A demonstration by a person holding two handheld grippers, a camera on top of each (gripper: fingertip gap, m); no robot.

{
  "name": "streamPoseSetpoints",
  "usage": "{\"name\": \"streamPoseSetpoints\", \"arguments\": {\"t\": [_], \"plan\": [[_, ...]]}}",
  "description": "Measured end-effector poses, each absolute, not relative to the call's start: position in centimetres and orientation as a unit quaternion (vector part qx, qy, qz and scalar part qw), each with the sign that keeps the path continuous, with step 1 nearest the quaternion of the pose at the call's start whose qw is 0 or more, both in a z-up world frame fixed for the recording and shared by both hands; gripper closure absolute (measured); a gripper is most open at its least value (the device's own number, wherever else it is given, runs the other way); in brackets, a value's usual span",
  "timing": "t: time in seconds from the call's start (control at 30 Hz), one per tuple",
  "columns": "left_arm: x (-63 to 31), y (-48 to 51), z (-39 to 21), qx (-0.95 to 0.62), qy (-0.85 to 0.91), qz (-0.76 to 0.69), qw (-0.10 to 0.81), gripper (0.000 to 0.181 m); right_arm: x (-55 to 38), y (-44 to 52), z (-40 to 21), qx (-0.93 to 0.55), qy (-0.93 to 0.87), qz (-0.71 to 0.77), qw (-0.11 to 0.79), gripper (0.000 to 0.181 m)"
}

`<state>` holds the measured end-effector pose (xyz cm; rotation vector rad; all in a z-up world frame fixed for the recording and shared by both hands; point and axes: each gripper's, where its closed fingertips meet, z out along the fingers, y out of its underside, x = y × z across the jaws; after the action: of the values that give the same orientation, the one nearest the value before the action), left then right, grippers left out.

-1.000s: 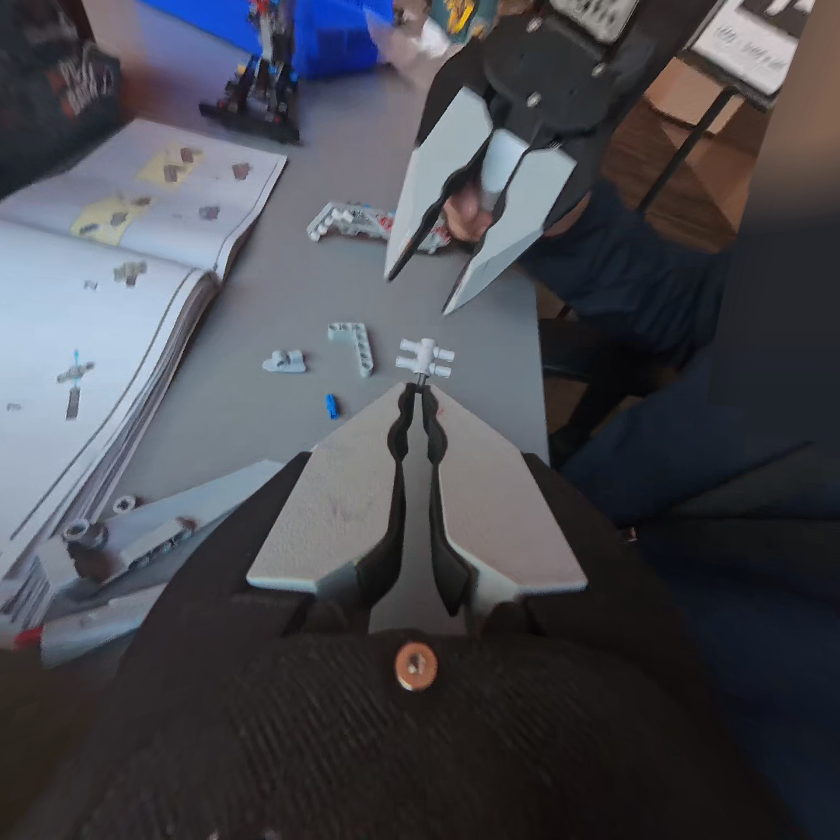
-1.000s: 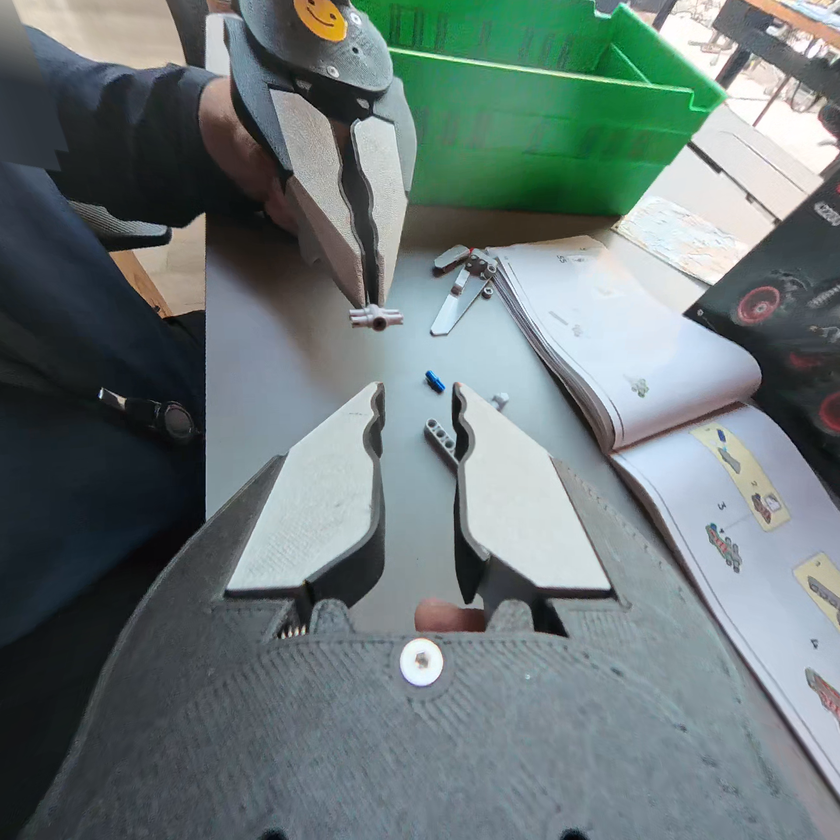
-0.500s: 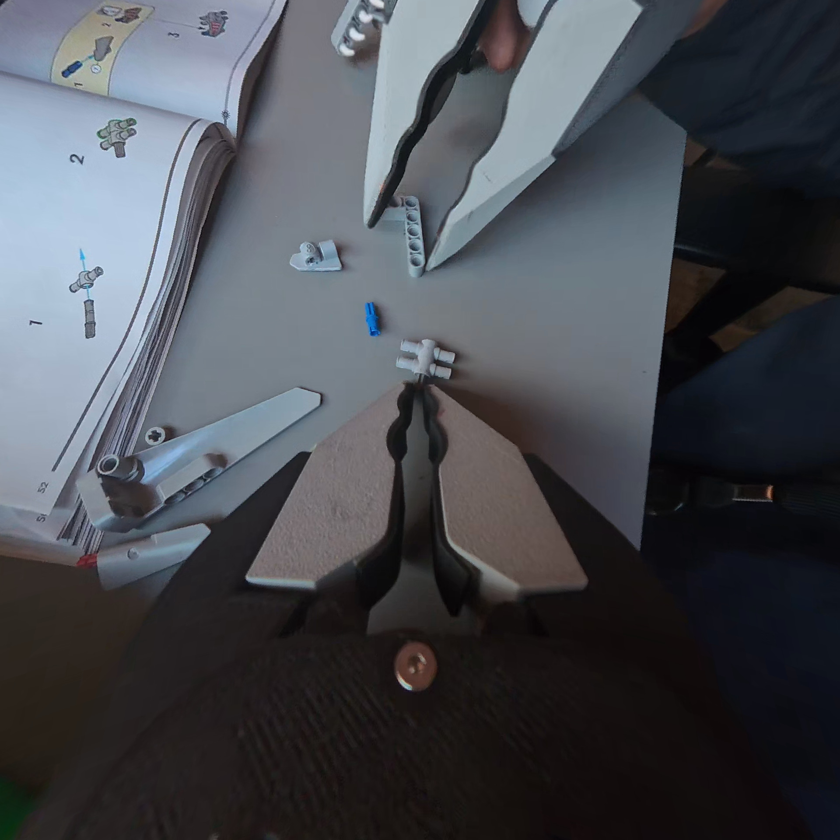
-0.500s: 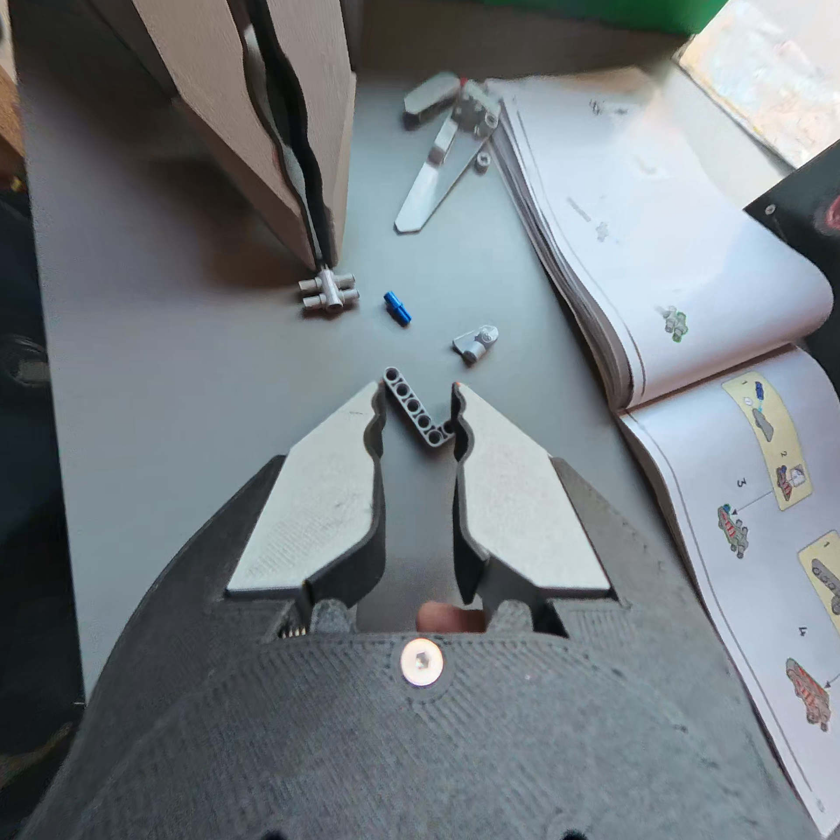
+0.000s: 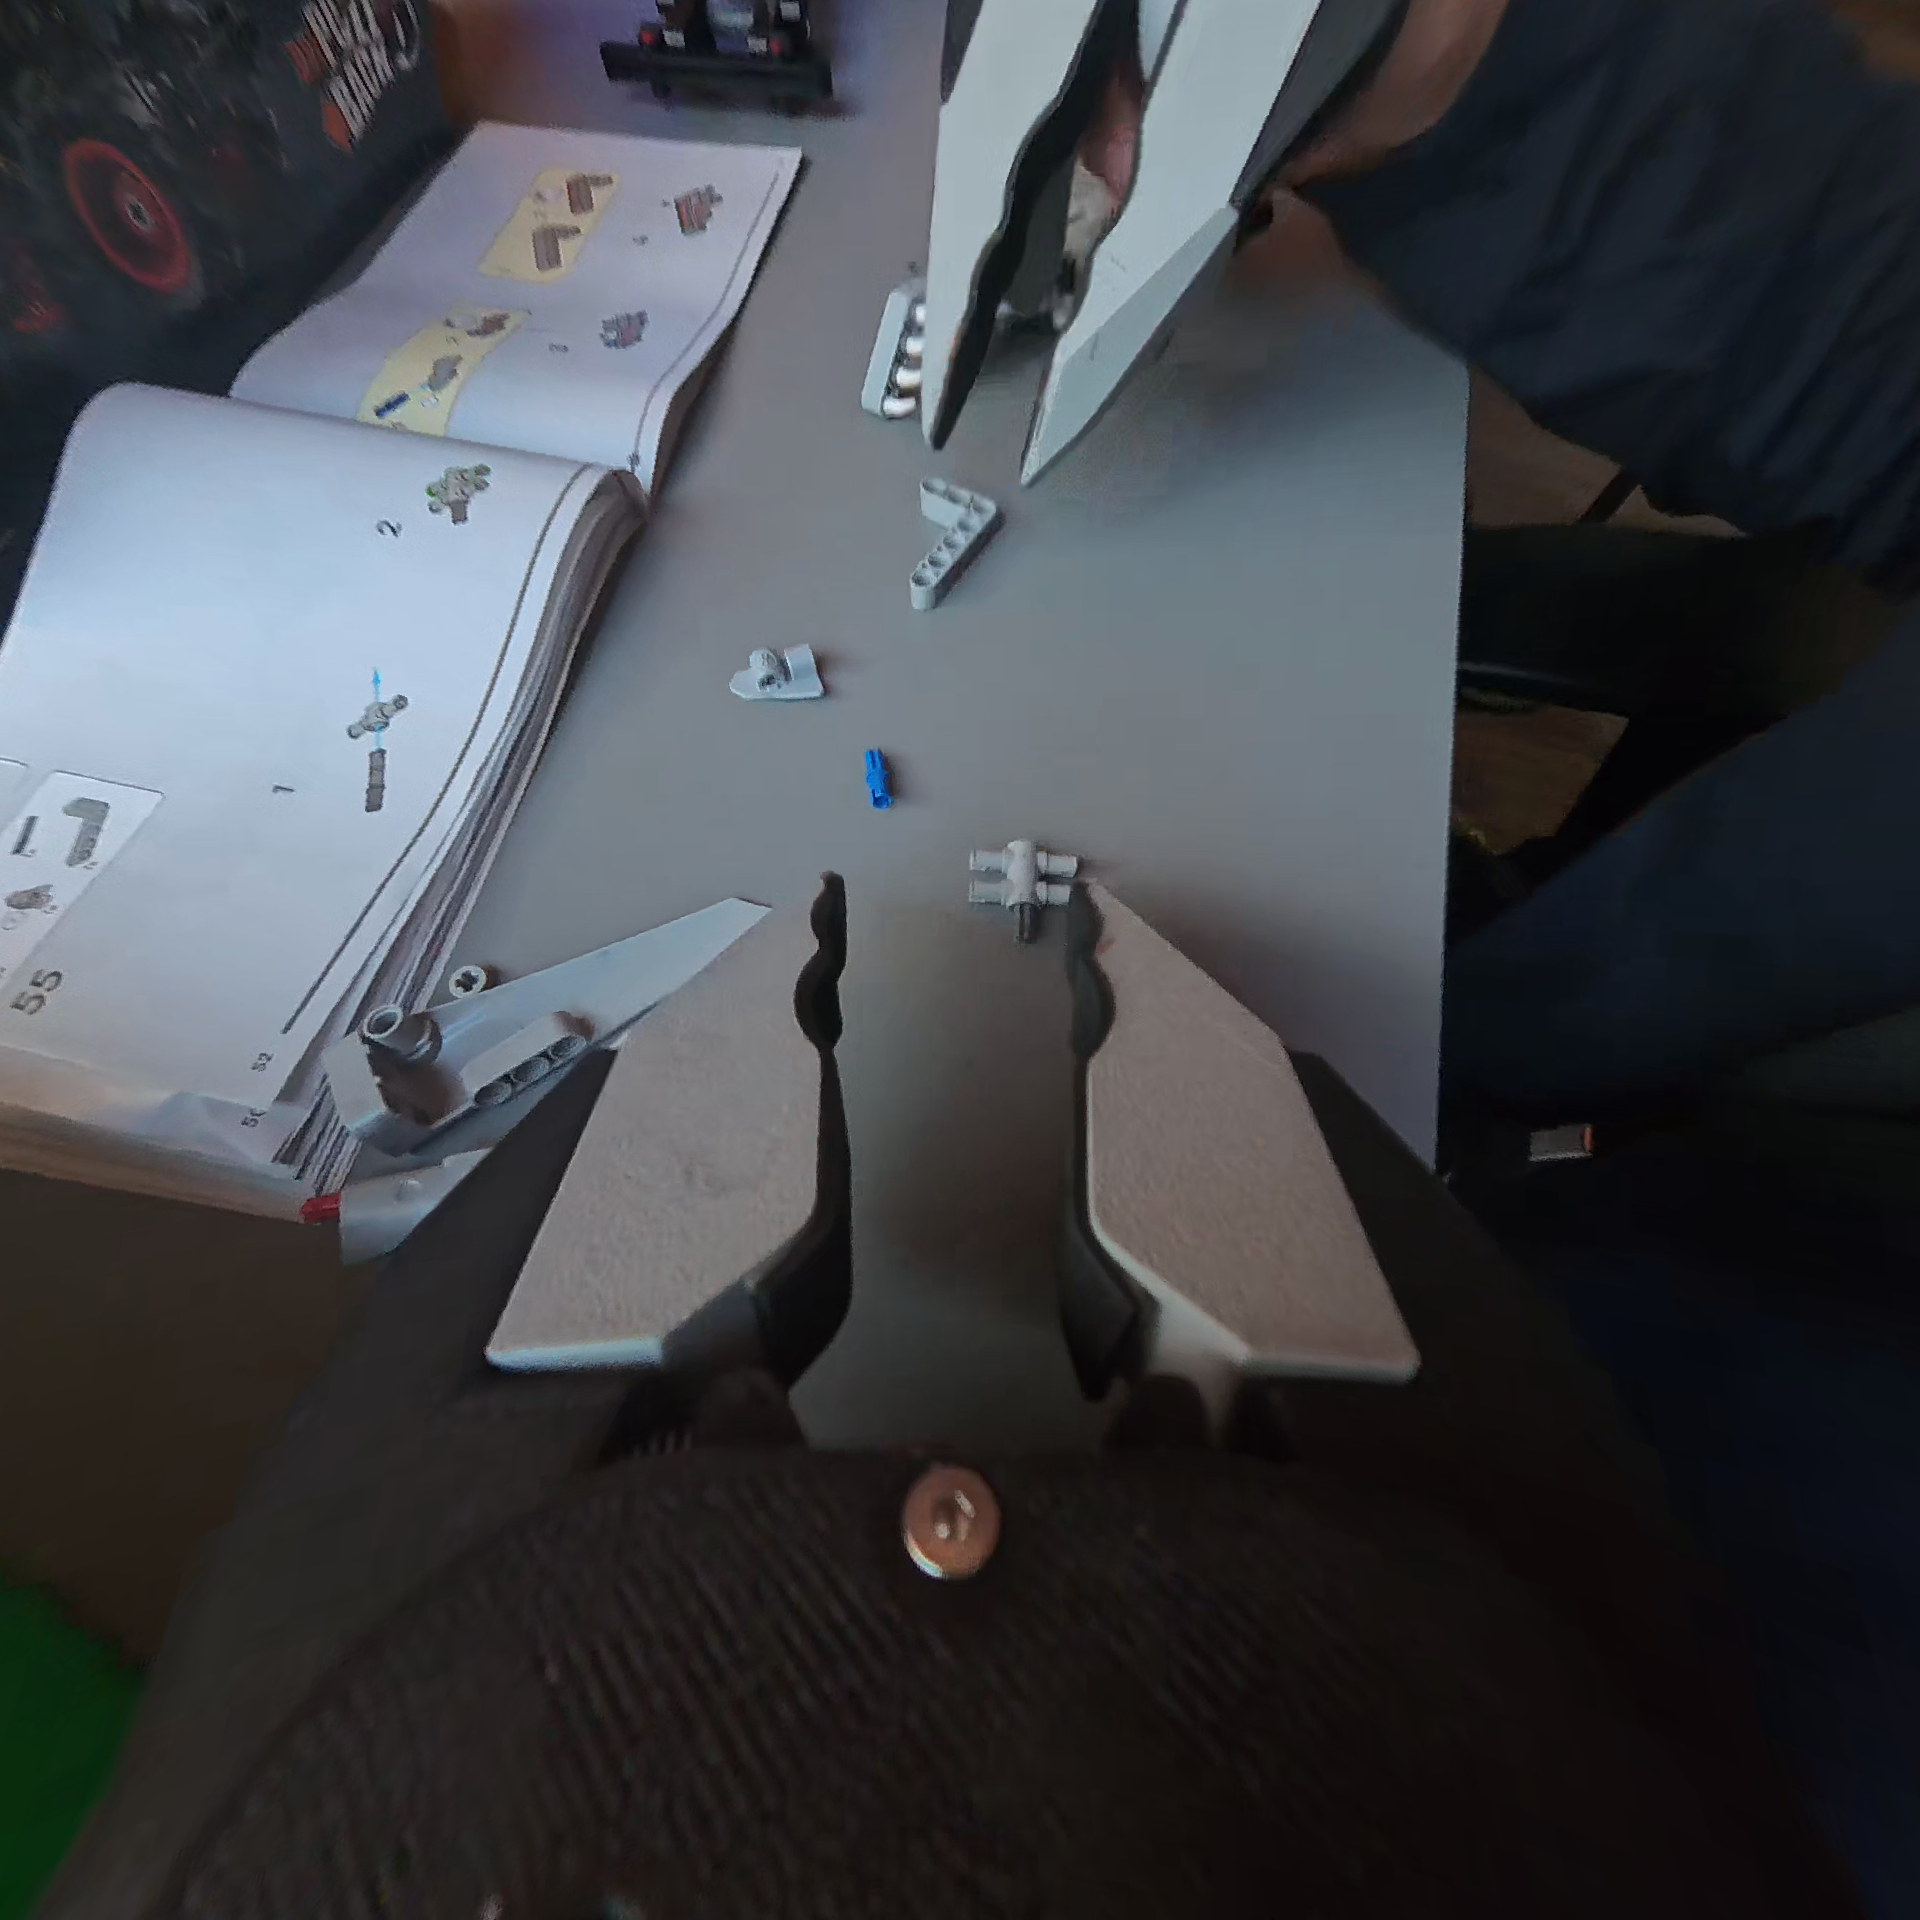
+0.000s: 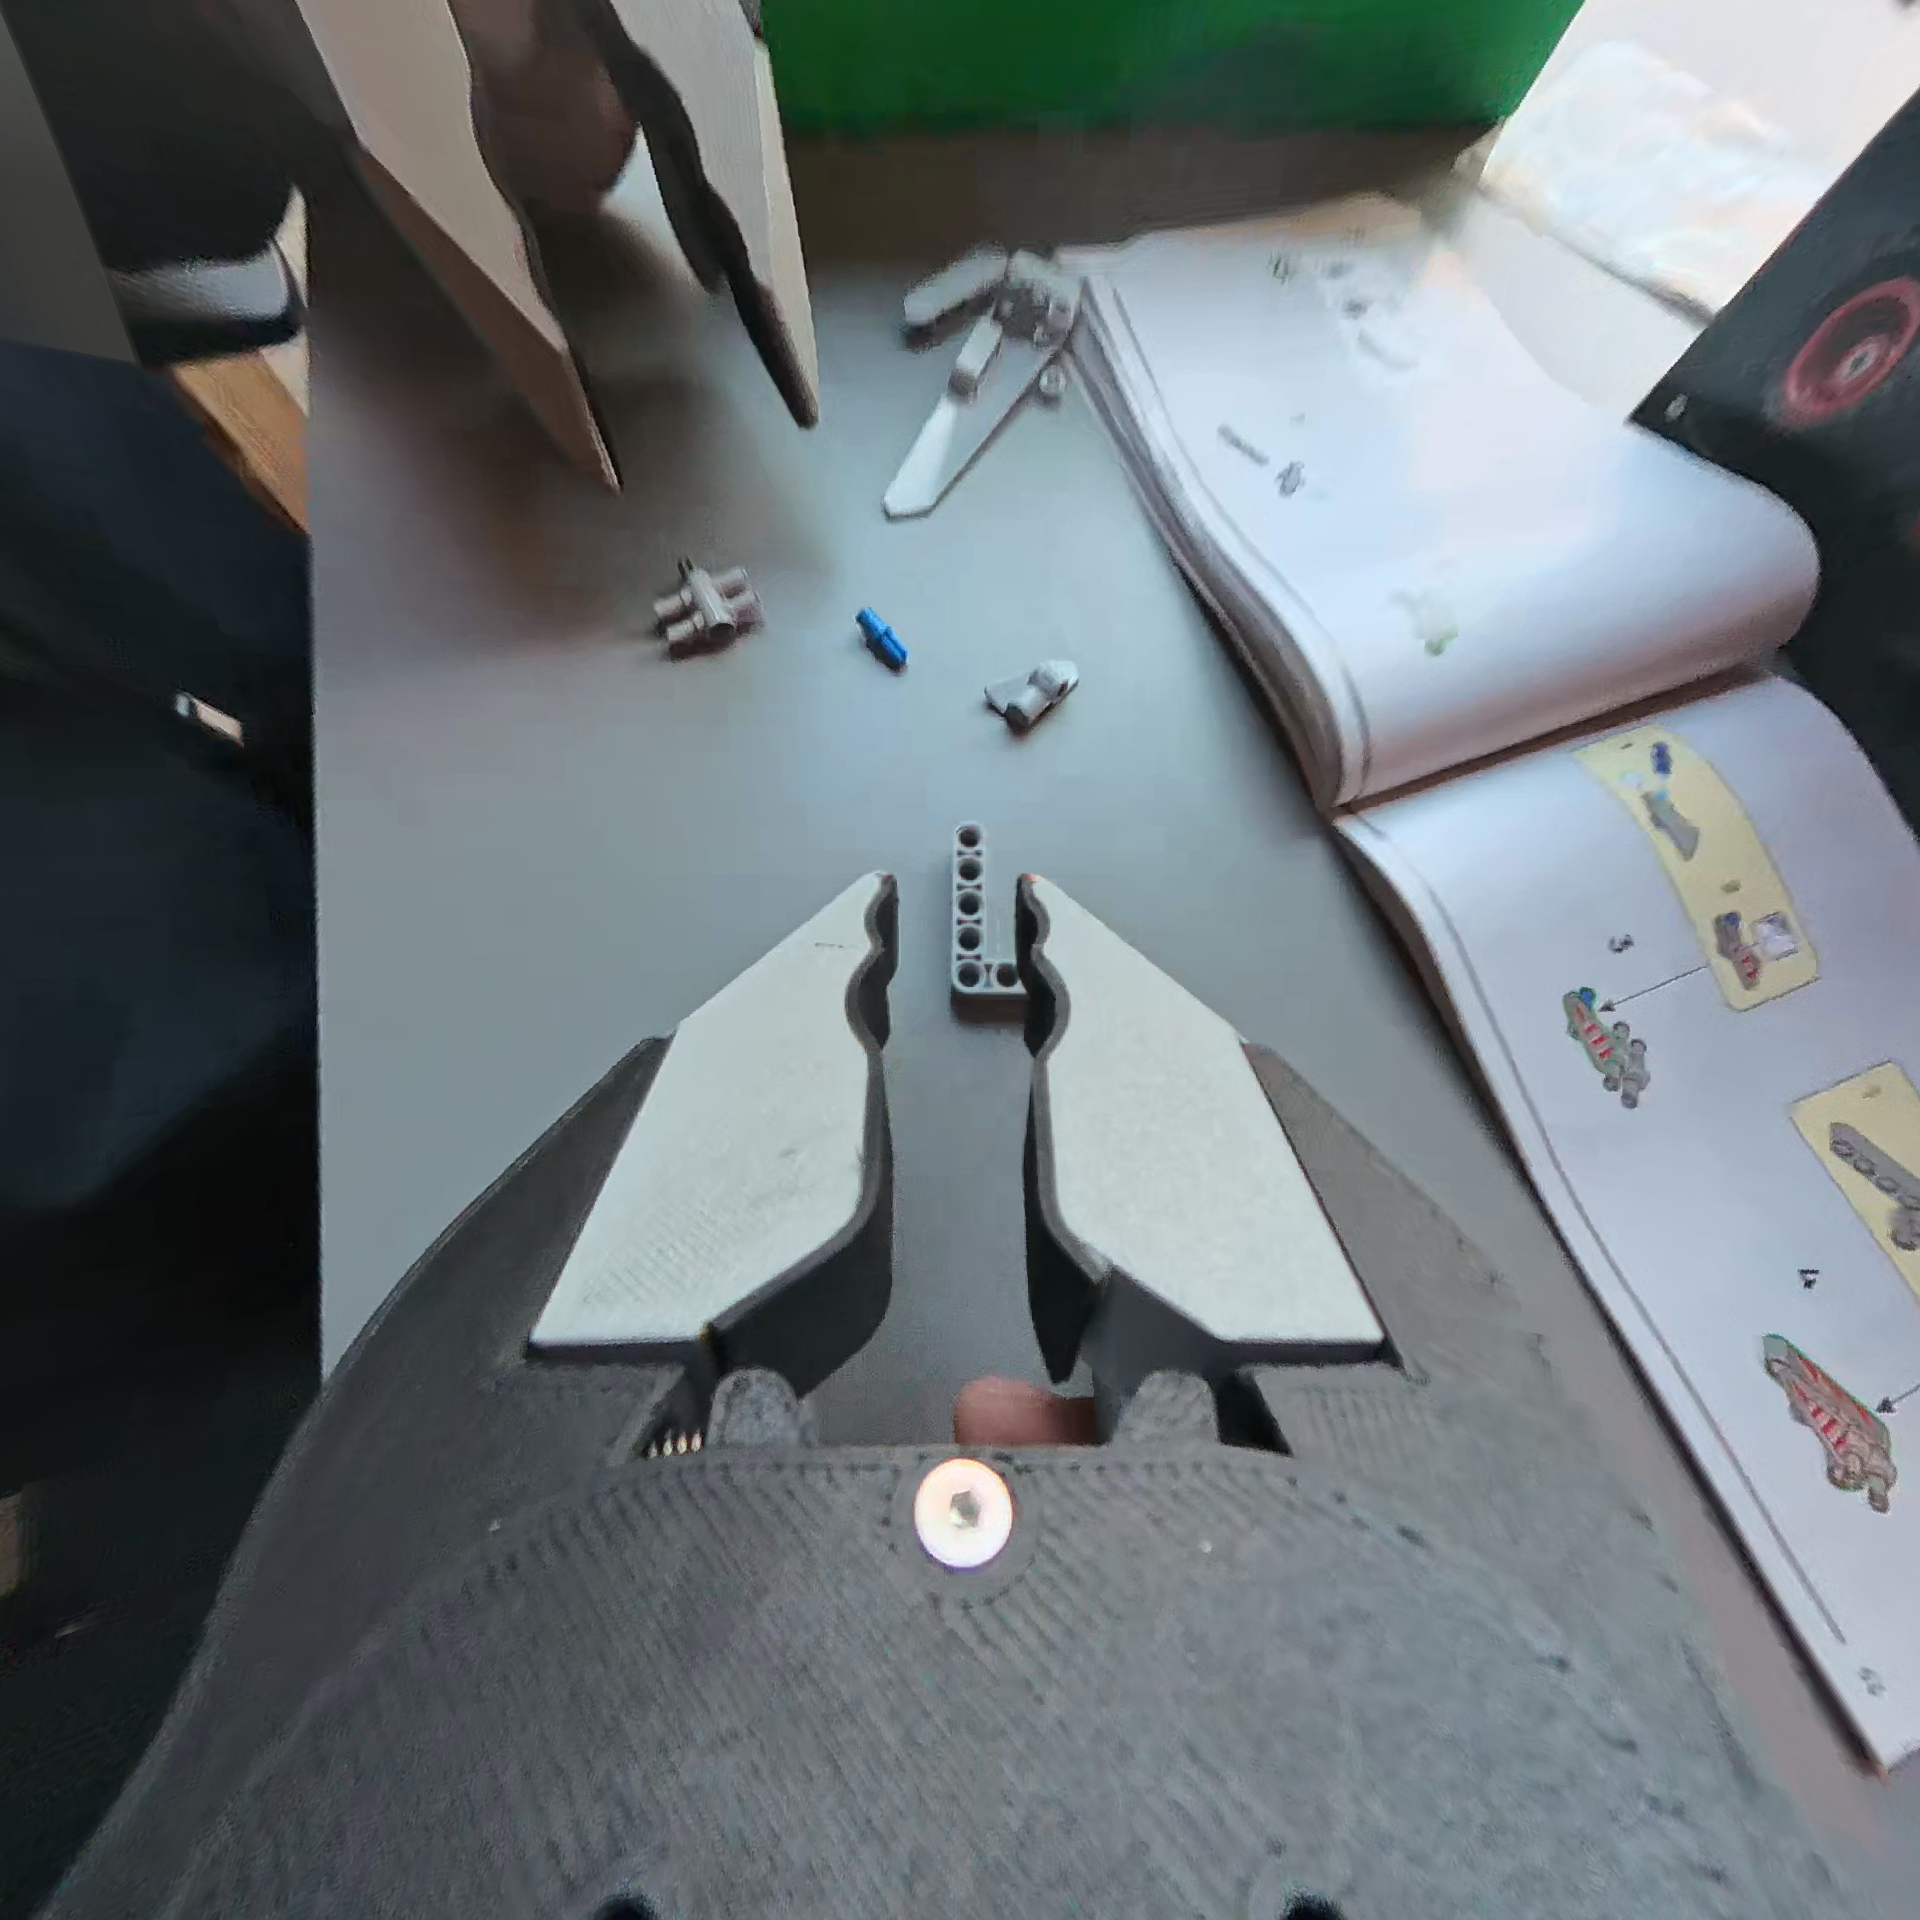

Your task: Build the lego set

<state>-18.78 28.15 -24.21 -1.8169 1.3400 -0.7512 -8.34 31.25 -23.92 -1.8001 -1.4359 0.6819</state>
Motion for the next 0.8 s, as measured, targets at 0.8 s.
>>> {"name": "streamPoseSetpoints", "arguments": {"t": [0.8], "plan": [[-20.1, 29.6, -21.2, -0.689, 0.462, -0.314, 0.462, 0.145, 4.3, 43.0, -18.7, -0.738, -0.244, 0.24, 0.581, 0.109]]}}
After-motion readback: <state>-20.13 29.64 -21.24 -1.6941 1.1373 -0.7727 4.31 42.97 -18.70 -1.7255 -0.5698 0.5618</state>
